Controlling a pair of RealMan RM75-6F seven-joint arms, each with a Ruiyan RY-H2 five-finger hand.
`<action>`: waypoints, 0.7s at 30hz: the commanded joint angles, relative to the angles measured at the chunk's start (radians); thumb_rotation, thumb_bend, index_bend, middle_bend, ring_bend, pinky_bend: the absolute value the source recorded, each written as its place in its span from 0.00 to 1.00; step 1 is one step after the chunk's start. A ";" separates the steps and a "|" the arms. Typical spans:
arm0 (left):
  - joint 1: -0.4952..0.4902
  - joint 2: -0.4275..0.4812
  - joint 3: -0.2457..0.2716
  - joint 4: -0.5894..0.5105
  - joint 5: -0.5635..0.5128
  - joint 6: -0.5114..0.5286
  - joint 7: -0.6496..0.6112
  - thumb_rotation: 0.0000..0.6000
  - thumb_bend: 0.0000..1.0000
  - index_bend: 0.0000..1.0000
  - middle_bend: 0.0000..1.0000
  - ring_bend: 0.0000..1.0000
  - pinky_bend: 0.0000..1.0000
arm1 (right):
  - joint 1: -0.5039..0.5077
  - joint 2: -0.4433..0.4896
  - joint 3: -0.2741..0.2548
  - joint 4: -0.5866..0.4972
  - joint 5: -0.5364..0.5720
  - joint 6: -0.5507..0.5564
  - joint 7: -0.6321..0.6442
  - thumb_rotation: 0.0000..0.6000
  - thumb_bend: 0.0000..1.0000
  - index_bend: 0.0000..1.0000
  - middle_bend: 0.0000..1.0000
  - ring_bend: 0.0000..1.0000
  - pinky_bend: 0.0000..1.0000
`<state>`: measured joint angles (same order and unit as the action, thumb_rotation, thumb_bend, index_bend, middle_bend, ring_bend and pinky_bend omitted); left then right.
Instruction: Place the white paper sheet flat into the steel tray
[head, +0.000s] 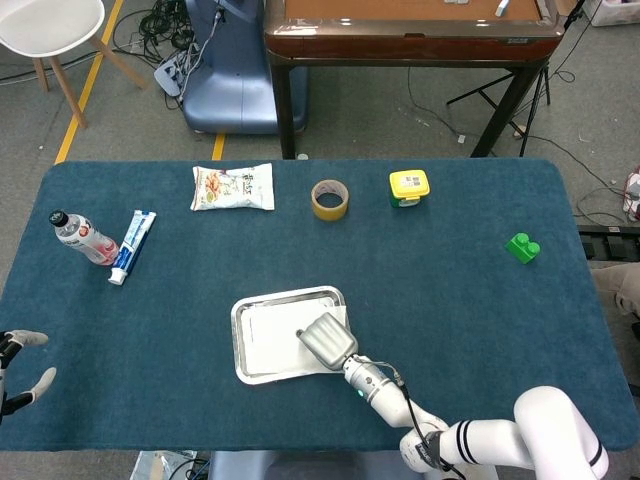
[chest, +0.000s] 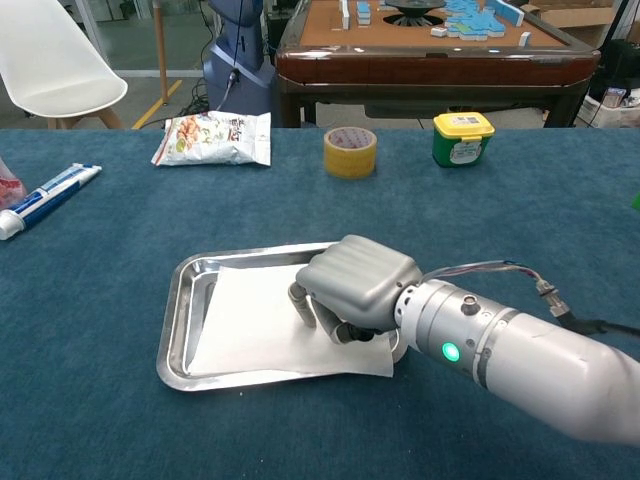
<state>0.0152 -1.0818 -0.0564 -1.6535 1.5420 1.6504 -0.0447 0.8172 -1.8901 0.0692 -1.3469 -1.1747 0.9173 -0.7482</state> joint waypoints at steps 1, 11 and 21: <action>0.002 0.002 -0.002 0.000 -0.003 0.003 -0.002 1.00 0.23 0.38 0.41 0.31 0.46 | 0.003 -0.007 0.002 0.010 -0.009 -0.002 0.010 1.00 1.00 0.36 1.00 1.00 1.00; 0.009 0.007 -0.009 0.001 -0.014 0.012 -0.010 1.00 0.23 0.31 0.41 0.31 0.46 | 0.000 0.000 0.006 0.018 -0.083 0.032 0.066 1.00 1.00 0.36 1.00 1.00 1.00; 0.002 0.001 -0.006 -0.001 -0.017 -0.008 0.008 1.00 0.23 0.31 0.41 0.31 0.46 | -0.015 0.060 0.006 -0.025 -0.115 0.057 0.074 1.00 1.00 0.36 1.00 1.00 1.00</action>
<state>0.0176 -1.0800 -0.0626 -1.6541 1.5254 1.6429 -0.0369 0.8050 -1.8371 0.0768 -1.3674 -1.2881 0.9722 -0.6701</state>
